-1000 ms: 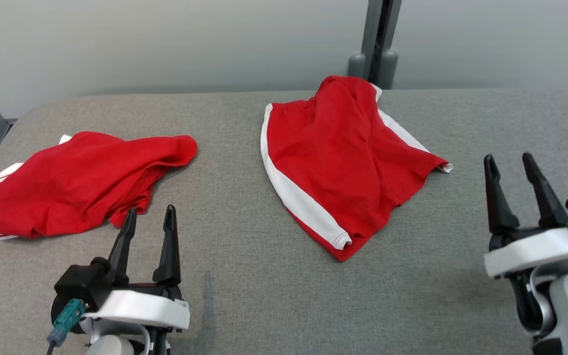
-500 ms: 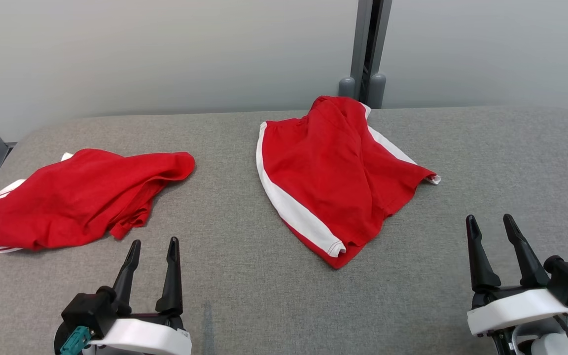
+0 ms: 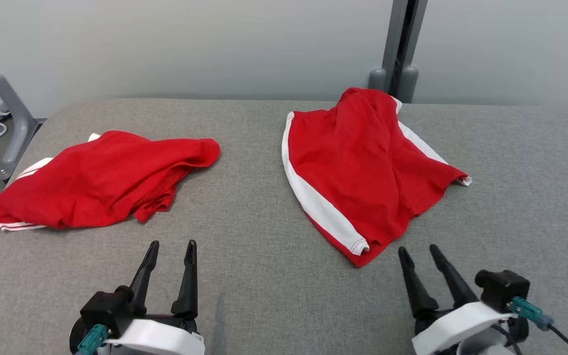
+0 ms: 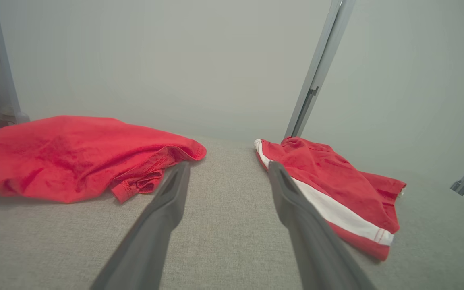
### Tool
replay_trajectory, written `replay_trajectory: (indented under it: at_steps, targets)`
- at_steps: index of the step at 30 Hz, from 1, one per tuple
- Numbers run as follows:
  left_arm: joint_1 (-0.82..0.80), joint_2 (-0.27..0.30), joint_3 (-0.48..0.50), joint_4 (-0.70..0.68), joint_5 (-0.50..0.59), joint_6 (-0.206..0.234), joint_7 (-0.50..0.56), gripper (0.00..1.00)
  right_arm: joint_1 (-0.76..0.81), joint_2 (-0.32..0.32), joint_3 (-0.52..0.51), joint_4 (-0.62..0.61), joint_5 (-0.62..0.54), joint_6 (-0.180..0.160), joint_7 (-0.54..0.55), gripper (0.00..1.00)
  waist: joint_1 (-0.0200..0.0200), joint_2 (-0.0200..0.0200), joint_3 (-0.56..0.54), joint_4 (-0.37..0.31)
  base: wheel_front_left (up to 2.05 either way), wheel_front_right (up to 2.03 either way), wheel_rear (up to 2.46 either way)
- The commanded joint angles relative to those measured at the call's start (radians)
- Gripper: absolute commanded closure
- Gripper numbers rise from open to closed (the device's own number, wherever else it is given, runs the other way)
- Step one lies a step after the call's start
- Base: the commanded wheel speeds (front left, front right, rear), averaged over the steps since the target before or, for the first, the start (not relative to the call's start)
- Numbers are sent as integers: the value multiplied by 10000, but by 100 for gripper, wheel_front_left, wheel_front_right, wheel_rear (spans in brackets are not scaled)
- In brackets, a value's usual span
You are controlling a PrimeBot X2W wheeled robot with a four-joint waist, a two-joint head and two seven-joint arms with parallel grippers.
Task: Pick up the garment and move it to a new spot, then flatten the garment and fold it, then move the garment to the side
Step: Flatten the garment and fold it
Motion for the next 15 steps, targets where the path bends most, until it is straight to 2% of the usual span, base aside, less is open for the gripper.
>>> replay_trajectory:
  at_steps: [1, 8, 15]
  targets:
    - [-184, 47, -14, 23, 8, -10, -38, 0, -187, -23, 250, 245, 292, -2, 100, 0, 0, 0, 71, 170, 0, 0, 0]
    - [-246, 43, -133, 115, -17, 7, -38, 0, -679, -16, 1209, 1158, 1634, -2, 255, 0, 0, 0, 197, 655, 0, 0, 0]
    - [-357, 41, -233, 150, -62, 30, -38, 0, -1324, -20, 1556, 2070, 2900, -2, 152, 0, 0, 0, 449, 1119, 0, 0, 0]
